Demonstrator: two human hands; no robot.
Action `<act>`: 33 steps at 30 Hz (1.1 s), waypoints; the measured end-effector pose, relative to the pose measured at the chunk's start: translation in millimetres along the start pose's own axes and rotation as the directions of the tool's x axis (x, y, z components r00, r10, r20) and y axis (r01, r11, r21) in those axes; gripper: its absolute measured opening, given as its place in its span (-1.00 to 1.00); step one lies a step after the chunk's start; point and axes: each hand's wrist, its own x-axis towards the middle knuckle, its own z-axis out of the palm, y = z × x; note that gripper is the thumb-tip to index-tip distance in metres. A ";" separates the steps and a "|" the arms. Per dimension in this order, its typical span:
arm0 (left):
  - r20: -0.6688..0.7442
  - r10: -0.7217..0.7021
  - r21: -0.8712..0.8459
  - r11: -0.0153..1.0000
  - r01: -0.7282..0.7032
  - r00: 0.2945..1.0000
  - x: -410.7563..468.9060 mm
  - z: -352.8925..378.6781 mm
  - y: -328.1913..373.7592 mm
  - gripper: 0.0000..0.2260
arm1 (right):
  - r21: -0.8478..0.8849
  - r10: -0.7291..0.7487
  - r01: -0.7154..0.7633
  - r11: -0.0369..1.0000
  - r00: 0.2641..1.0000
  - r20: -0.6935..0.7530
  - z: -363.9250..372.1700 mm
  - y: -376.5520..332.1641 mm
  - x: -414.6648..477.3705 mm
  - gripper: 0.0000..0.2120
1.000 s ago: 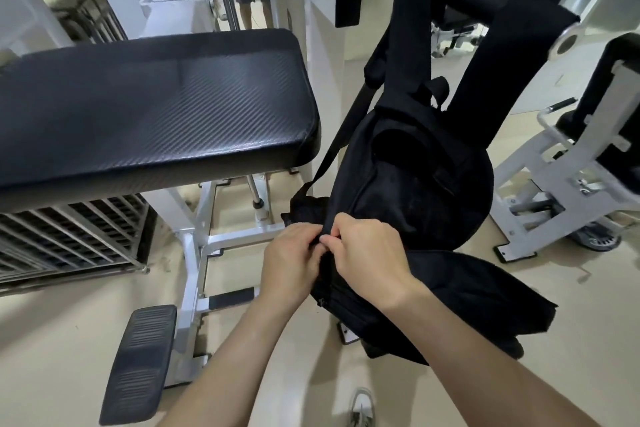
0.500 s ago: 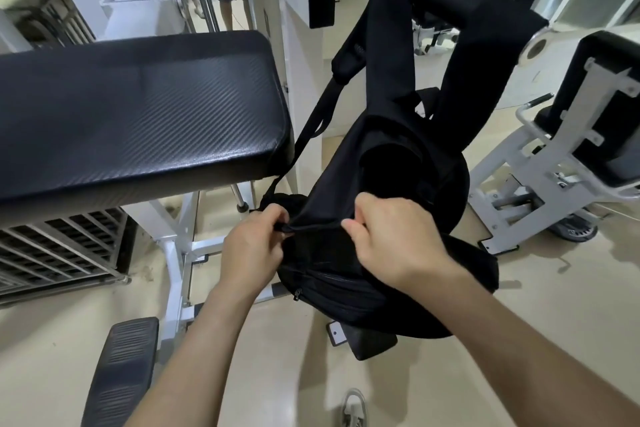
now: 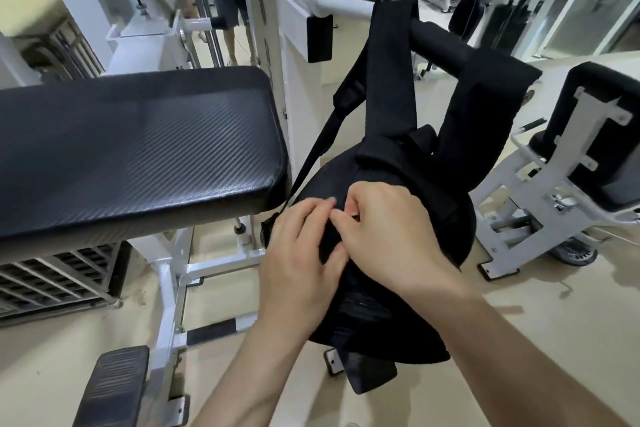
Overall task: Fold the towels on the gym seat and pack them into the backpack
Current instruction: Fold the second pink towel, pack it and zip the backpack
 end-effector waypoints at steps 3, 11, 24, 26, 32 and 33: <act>0.046 -0.044 -0.036 0.998 0.046 0.998 21.9 7.5 2.4 -0.92 | -0.057 -0.037 0.035 0.998 0.999 -0.028 -2.2 -1.6 2.8 -0.74; 0.096 -0.015 0.168 0.986 -0.002 0.995 45.1 -16.0 -16.4 -0.86 | 0.244 0.355 -0.343 0.907 0.935 -0.007 -53.0 108.1 -10.6 -0.68; 0.334 0.396 0.058 0.897 -0.438 0.855 43.2 41.2 34.8 -0.71 | 0.436 0.159 -0.160 0.885 0.986 0.039 -22.6 104.0 -23.2 -0.69; 0.339 0.388 0.115 0.887 -0.447 0.857 48.9 47.2 34.9 -0.76 | 0.437 0.147 -0.141 0.888 0.989 0.019 -20.7 107.0 -21.5 -0.70; 0.329 0.486 0.225 0.792 -0.568 0.809 74.8 65.2 53.7 -0.92 | 0.376 0.180 -0.150 0.914 0.983 -0.045 -32.3 130.2 -20.6 -0.71; 0.323 0.491 0.227 0.789 -0.570 0.809 73.6 66.4 57.9 -0.95 | 0.432 0.202 -0.170 0.885 0.979 -0.028 -33.1 136.0 -23.1 -0.71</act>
